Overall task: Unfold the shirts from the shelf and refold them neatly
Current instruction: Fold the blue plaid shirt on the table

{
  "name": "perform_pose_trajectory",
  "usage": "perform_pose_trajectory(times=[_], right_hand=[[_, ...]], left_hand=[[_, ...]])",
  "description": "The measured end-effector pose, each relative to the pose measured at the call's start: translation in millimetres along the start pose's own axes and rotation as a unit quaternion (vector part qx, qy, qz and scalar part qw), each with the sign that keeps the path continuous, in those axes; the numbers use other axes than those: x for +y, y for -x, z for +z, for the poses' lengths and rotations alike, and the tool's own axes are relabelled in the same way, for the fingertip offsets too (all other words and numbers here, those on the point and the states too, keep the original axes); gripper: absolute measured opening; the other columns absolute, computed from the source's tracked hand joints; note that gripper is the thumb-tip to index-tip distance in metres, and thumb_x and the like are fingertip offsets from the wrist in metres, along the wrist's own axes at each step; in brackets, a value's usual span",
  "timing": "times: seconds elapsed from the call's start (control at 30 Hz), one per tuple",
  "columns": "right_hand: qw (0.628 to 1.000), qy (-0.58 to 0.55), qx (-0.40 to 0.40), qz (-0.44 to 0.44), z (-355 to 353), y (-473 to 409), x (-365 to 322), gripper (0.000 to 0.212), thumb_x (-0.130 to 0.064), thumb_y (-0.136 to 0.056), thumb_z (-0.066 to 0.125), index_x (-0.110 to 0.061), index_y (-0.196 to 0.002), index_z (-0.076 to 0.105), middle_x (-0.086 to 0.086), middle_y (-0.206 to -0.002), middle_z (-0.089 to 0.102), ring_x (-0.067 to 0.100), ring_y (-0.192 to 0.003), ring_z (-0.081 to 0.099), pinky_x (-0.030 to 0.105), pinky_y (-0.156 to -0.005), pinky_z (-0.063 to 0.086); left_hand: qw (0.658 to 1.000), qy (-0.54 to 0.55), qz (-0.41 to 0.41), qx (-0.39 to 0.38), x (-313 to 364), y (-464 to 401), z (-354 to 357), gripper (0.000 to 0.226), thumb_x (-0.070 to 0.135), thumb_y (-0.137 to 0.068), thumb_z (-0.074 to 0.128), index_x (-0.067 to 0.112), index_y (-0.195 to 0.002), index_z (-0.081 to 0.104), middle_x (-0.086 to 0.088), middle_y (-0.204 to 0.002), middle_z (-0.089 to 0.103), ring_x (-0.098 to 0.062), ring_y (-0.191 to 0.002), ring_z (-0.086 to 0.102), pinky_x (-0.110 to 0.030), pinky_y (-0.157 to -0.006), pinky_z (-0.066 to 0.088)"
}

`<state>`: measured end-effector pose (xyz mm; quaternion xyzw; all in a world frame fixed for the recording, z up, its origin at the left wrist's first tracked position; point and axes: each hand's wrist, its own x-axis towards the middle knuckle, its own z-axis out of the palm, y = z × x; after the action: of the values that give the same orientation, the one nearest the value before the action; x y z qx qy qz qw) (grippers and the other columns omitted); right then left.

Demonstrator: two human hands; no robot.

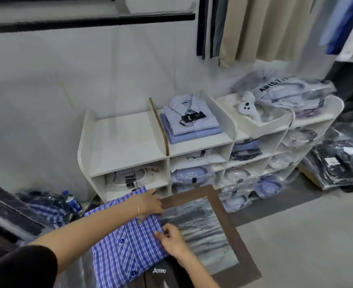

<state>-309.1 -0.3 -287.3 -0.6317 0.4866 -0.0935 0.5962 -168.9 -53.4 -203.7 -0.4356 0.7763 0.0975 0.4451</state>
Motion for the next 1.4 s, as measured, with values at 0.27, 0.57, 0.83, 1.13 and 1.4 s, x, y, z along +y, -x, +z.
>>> perform_pose_trajectory(times=[0.27,0.57,0.83,1.13,1.4], right_hand=[[0.989,-0.135,0.026,0.049,-15.0,7.6,19.6,0.025,-0.024,-0.086,0.069,-0.021,-0.064,0.058,-0.011,-0.057,0.058,0.001,-0.055,0.052,0.018,-0.055,0.041],[0.986,-0.073,0.145,0.027,-88.2,32.4,11.6,0.039,-0.029,-0.089,0.066,-0.018,-0.059,0.043,-0.003,-0.055,0.039,0.007,-0.050,0.035,0.021,-0.053,0.029],[0.953,0.080,0.285,-0.059,-154.8,65.3,-54.9,0.046,-0.031,-0.090,0.062,-0.022,-0.052,0.037,-0.006,-0.046,0.034,0.008,-0.045,0.032,0.028,-0.049,0.027],[0.833,0.438,0.294,-0.166,-82.2,78.5,-119.8,0.021,-0.033,-0.081,0.072,-0.013,-0.084,0.065,0.003,-0.084,0.063,0.019,-0.073,0.064,0.029,-0.047,0.042],[0.821,0.557,0.027,-0.123,40.2,58.5,-82.0,0.039,-0.010,-0.089,0.058,-0.003,-0.126,0.047,0.017,-0.121,0.058,0.033,-0.109,0.061,0.040,-0.083,0.049]], left_hand=[[0.998,-0.023,0.026,0.048,-3.1,-27.2,-11.6,0.031,0.018,-0.078,0.076,0.004,-0.103,0.064,-0.012,-0.108,0.068,-0.031,-0.105,0.060,-0.049,-0.105,0.038],[0.988,-0.035,0.053,0.139,11.6,-30.7,-99.7,0.012,0.016,-0.087,0.063,0.011,-0.098,0.064,-0.007,-0.101,0.068,-0.024,-0.097,0.059,-0.042,-0.100,0.036],[0.960,0.009,0.029,0.280,-17.5,2.1,-156.2,0.015,0.021,-0.086,0.063,0.018,-0.100,0.067,0.002,-0.101,0.069,-0.019,-0.096,0.060,-0.039,-0.100,0.030],[0.824,0.220,-0.014,0.522,-47.6,46.4,-35.9,0.012,0.029,-0.078,0.061,0.025,-0.087,0.068,0.008,-0.092,0.065,-0.013,-0.090,0.055,-0.027,-0.089,0.032],[0.726,0.379,-0.179,0.546,28.1,38.9,141.2,0.017,0.033,-0.072,0.058,0.032,-0.088,0.064,-0.002,-0.115,0.054,-0.016,-0.107,0.046,-0.026,-0.086,0.032]])
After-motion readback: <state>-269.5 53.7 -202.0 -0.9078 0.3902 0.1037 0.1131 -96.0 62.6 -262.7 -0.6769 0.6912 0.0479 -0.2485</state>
